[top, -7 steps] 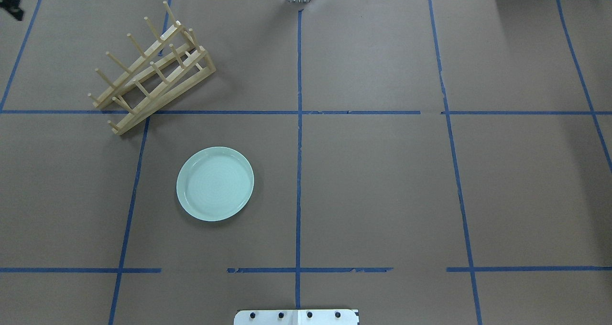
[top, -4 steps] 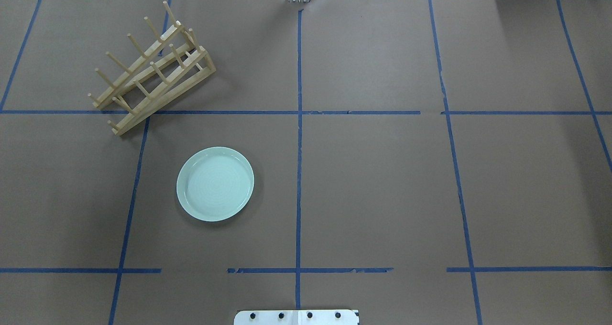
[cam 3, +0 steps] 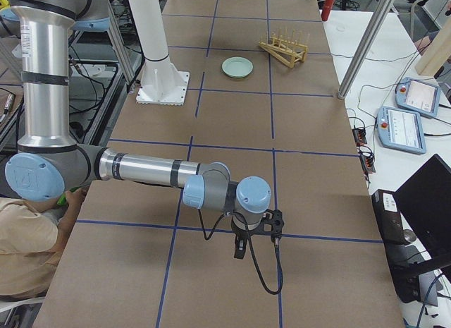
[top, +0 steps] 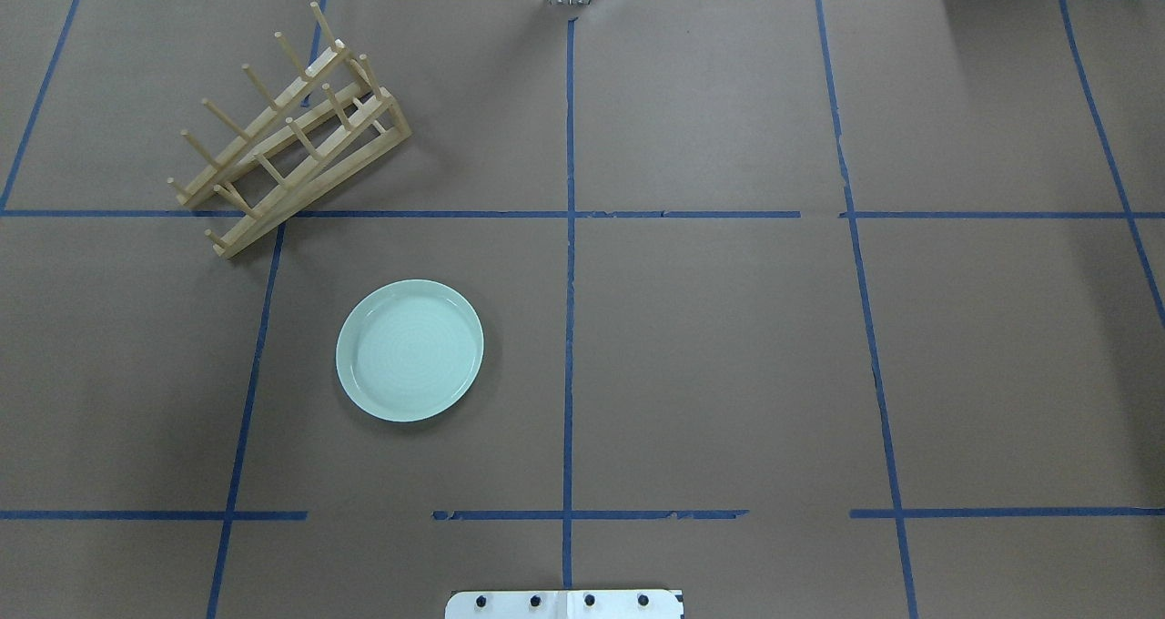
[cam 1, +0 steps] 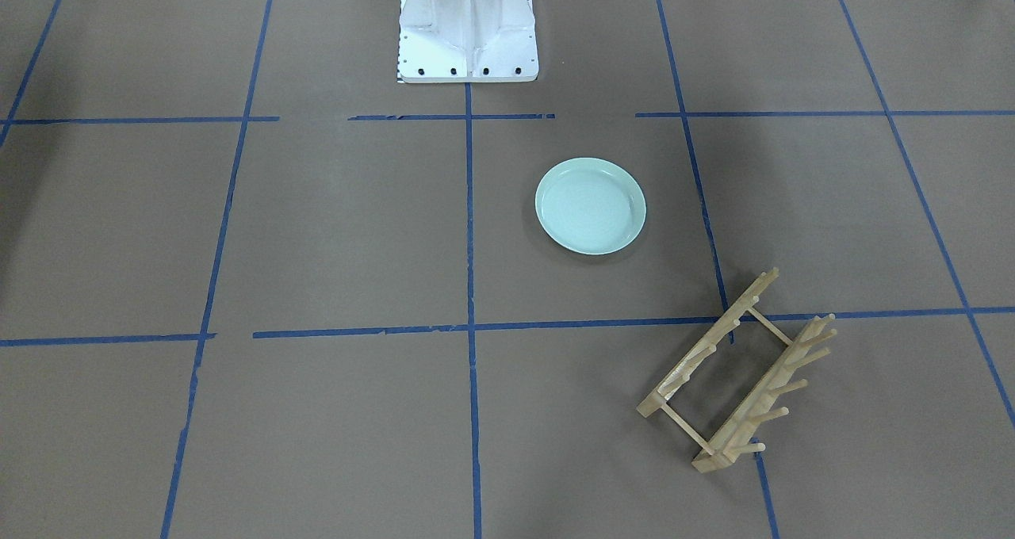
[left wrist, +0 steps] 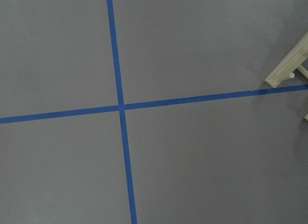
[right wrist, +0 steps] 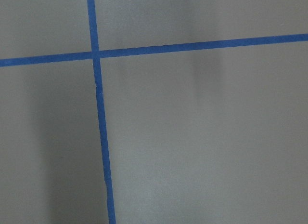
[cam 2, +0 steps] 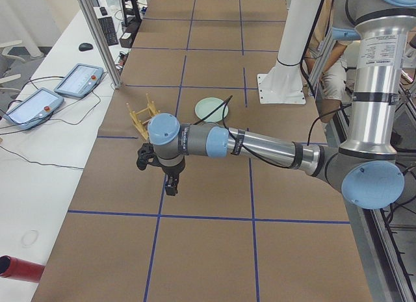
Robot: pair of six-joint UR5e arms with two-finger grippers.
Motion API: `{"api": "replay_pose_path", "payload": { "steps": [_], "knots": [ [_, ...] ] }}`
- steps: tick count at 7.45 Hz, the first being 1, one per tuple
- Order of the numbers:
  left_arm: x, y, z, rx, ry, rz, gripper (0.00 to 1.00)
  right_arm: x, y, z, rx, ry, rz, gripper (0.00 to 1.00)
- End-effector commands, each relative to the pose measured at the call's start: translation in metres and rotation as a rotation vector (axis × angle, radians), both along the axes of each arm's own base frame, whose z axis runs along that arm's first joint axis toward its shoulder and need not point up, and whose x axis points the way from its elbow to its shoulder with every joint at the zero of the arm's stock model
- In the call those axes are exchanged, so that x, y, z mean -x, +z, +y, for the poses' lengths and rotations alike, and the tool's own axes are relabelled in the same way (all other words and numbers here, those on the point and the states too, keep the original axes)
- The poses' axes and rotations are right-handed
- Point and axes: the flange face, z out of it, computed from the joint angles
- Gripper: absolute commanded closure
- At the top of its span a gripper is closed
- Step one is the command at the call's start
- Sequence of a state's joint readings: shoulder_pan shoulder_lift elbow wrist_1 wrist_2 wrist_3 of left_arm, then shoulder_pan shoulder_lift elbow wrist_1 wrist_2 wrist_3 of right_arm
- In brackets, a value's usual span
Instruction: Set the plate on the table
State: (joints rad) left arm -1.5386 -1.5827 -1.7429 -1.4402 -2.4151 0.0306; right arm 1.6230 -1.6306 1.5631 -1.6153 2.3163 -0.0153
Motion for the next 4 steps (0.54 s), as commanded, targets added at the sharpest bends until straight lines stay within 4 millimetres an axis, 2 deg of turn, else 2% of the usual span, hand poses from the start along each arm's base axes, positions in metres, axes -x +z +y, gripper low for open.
{"api": "replay_pose_path", "payload": {
  "steps": [1, 2, 4],
  "knots": [
    [0.018, 0.033, 0.018, 0.066, -0.038, -0.008, 0.00, 0.000, 0.000, 0.000, 0.000, 0.000, 0.000, 0.00],
    [0.037, 0.029, 0.016, 0.060, -0.077, -0.008, 0.00, 0.000, -0.001, 0.000, -0.001, 0.000, 0.000, 0.00],
    [0.045, 0.018, 0.010, 0.040, -0.094, -0.008, 0.00, 0.000, 0.000, 0.000, 0.000, 0.000, 0.000, 0.00]
  ]
}}
